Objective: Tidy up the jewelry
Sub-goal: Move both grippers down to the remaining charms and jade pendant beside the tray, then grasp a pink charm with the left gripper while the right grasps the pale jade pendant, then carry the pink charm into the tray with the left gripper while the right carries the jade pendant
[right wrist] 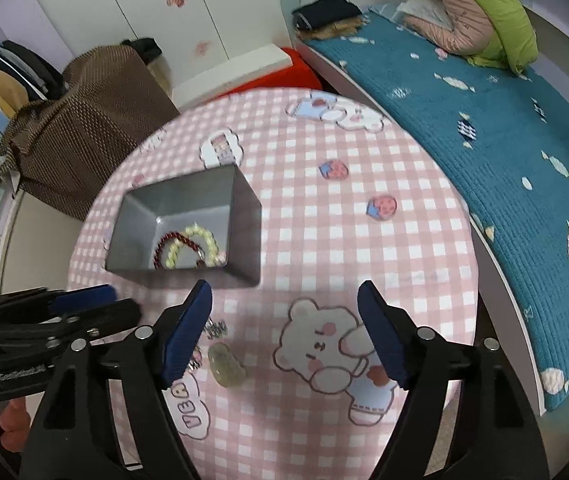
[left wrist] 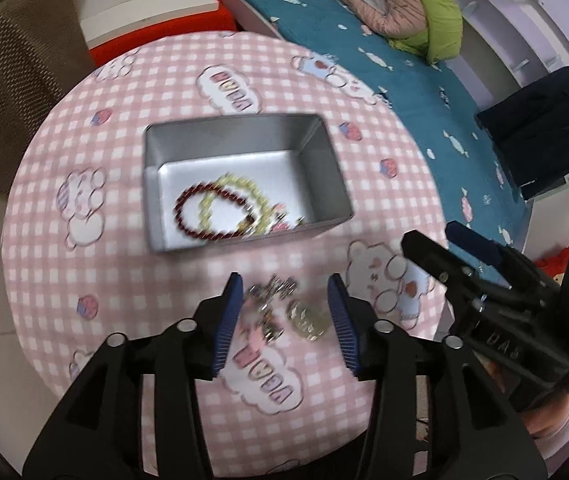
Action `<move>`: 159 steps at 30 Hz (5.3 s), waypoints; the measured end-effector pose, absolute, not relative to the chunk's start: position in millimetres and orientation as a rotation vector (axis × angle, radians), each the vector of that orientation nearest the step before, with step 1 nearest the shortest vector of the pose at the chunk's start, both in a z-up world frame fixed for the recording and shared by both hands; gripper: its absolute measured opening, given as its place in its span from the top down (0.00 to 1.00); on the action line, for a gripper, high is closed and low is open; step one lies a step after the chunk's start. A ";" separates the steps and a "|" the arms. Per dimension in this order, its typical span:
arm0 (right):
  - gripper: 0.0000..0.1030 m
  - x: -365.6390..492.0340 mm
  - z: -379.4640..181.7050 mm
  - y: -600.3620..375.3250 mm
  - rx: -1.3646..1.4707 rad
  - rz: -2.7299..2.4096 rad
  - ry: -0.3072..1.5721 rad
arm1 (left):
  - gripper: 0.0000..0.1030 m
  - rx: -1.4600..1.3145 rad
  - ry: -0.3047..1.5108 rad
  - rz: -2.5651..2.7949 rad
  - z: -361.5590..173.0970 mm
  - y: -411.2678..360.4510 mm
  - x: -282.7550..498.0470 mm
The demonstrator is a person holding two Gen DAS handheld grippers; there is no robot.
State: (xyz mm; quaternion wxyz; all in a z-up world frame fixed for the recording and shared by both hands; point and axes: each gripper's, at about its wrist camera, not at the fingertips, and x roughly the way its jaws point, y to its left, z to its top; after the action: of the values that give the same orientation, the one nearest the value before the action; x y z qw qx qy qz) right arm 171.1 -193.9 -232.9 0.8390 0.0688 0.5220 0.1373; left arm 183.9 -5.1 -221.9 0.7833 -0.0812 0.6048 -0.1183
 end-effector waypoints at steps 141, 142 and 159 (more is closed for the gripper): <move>0.91 157.5 -238.6 -164.3 0.084 0.484 1.071 | 0.85 -0.142 1.219 -0.224 -208.2 22.1 171.1; 0.91 159.5 -233.5 -163.4 0.088 0.487 1.058 | 0.85 -0.137 1.207 -0.224 -203.7 21.3 173.1; 0.91 211.1 -211.4 -132.8 0.063 0.513 0.988 | 0.85 -0.142 1.170 -0.240 -191.4 19.7 228.1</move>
State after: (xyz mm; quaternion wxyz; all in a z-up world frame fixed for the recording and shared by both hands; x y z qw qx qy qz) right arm 211.1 -132.8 -211.4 0.8485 0.0300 0.4690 0.2434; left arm 228.1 19.7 -191.4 0.8246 -0.0669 0.5504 -0.1127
